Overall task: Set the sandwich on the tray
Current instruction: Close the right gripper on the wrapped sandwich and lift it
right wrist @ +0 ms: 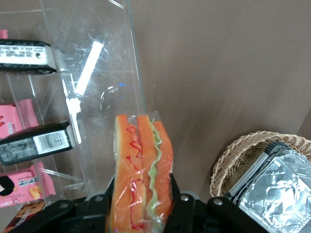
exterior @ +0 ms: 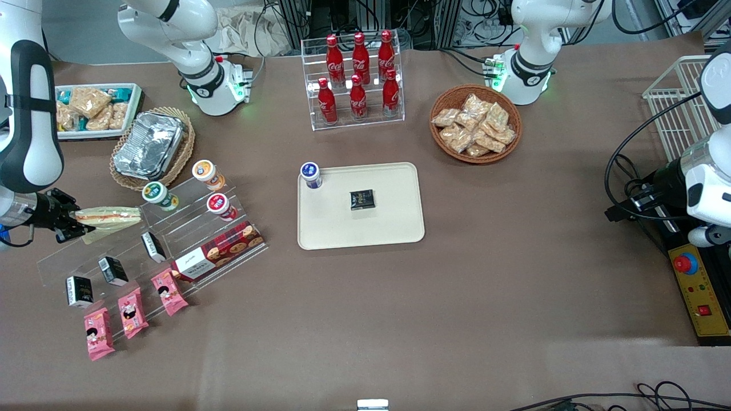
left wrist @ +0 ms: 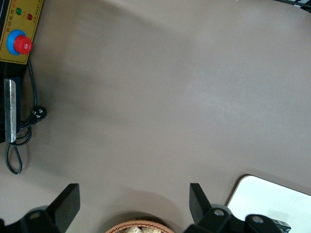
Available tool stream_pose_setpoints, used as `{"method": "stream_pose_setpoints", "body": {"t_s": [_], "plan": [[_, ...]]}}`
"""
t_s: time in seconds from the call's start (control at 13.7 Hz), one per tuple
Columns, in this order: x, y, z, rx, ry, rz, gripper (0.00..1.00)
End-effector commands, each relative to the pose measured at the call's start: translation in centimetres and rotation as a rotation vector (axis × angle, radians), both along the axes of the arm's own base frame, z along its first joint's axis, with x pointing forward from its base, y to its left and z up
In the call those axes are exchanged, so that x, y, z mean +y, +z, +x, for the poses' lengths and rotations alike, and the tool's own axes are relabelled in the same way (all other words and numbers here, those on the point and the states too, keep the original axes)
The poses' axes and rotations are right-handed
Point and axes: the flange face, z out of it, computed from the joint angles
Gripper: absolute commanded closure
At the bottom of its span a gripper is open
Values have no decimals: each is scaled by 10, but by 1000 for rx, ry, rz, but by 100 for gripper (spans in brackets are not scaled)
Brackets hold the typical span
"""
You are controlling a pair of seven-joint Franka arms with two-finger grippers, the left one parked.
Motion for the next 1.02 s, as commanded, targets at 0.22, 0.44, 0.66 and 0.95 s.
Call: {"method": "stream_pose_setpoints", "body": {"t_s": [0.22, 0.44, 0.66, 0.95], "plan": [[-3, 8, 4, -48, 149, -2, 91], [-9, 36, 12, -113, 338, -13, 97], [-8, 65, 24, -158, 514, -32, 99], [20, 102, 46, -203, 859, -57, 100]]}}
